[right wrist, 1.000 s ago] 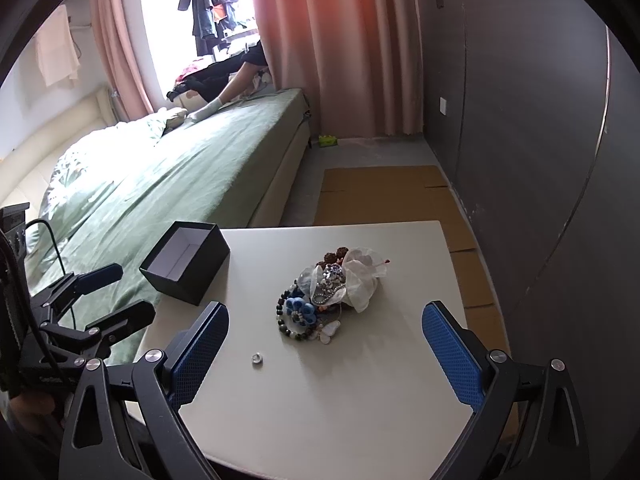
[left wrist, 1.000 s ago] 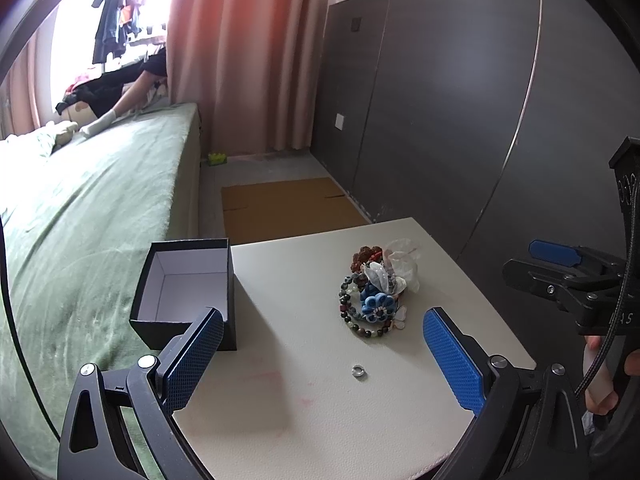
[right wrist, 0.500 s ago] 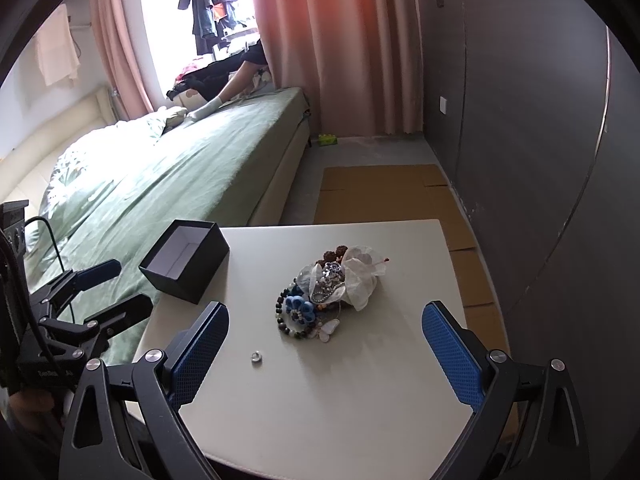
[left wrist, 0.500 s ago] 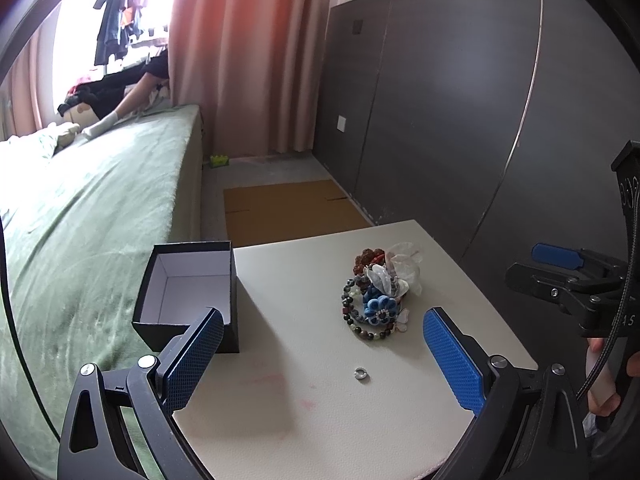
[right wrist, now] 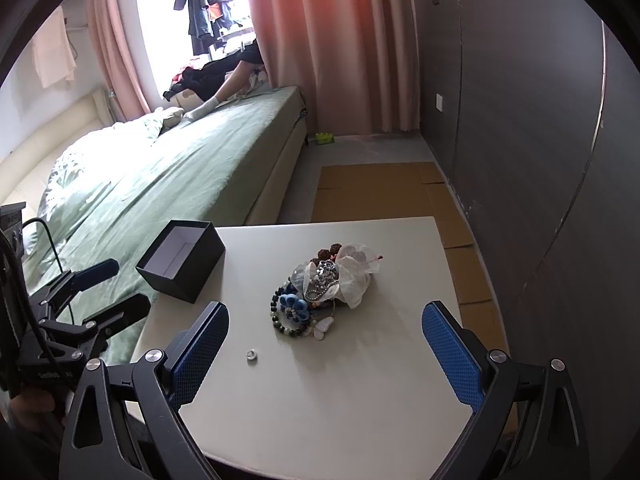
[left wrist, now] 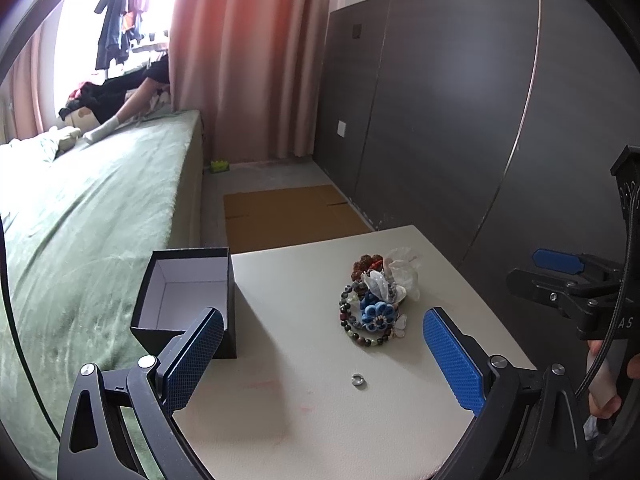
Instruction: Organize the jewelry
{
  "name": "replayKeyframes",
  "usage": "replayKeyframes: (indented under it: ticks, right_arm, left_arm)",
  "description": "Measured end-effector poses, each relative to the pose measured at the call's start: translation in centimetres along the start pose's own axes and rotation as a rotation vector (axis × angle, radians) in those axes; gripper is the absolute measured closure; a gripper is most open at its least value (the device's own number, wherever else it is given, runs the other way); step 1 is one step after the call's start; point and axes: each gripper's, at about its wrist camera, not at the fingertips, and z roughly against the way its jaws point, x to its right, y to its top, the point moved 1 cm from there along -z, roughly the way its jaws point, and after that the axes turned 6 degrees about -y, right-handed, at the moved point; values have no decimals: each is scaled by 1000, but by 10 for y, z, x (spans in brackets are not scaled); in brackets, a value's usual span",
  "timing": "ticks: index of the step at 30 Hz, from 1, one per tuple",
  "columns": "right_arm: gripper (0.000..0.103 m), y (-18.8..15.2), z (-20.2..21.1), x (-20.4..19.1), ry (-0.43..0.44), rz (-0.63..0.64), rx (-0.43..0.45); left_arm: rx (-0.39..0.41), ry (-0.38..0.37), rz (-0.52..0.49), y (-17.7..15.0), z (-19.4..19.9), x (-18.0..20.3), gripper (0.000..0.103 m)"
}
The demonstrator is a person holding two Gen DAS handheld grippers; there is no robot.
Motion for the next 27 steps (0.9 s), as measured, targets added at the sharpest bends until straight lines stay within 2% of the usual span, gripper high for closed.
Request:
replayKeyframes:
  ticks: [23,26,27]
  right_arm:
    - [5,2,-1,17,-3,-33,-10]
    - [5,3,-1,23,4,-57,-13]
    - [5,3,-2,25,5,-70,-15]
  left_arm:
    - [-11,-26,10,2,-17,10,4]
    - [-14,-32,19,4,-24,10,6]
    - [-21,-31,24,4,-27,9,10]
